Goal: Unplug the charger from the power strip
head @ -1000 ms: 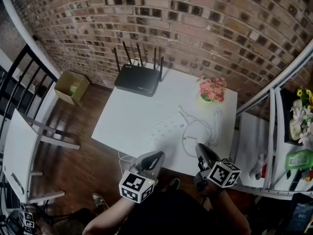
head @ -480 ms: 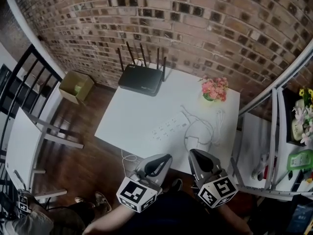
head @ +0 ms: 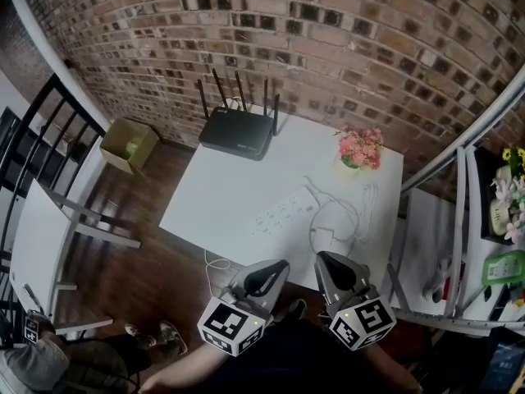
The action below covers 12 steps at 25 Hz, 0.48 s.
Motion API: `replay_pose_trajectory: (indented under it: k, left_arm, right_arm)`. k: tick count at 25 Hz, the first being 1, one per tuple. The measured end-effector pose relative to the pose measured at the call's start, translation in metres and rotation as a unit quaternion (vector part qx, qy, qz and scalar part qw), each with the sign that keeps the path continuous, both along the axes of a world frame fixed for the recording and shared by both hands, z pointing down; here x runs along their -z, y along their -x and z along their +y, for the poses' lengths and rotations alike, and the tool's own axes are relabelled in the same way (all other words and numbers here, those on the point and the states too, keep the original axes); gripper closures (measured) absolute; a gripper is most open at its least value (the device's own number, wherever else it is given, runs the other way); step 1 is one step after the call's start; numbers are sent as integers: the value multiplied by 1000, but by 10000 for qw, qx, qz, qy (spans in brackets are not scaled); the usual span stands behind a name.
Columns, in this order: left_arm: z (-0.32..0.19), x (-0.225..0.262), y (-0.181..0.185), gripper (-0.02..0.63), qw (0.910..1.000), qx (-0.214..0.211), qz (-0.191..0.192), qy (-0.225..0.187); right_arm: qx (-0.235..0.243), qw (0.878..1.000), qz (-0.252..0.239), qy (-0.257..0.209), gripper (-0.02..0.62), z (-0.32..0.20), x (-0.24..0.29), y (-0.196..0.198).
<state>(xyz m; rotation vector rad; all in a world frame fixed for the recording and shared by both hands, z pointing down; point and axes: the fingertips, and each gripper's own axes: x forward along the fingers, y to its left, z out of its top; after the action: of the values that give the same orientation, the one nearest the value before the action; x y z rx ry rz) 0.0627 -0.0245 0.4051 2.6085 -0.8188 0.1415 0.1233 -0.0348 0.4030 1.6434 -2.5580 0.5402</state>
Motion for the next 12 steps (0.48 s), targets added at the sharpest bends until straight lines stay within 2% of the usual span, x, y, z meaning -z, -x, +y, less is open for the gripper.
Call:
replay_pose_trajectory:
  k: [12]
  left_arm:
    - [-1,-3,2,589,10000,-66,38,-17]
  right_arm:
    - [-36,10000,-22,70,583,0,-2,3]
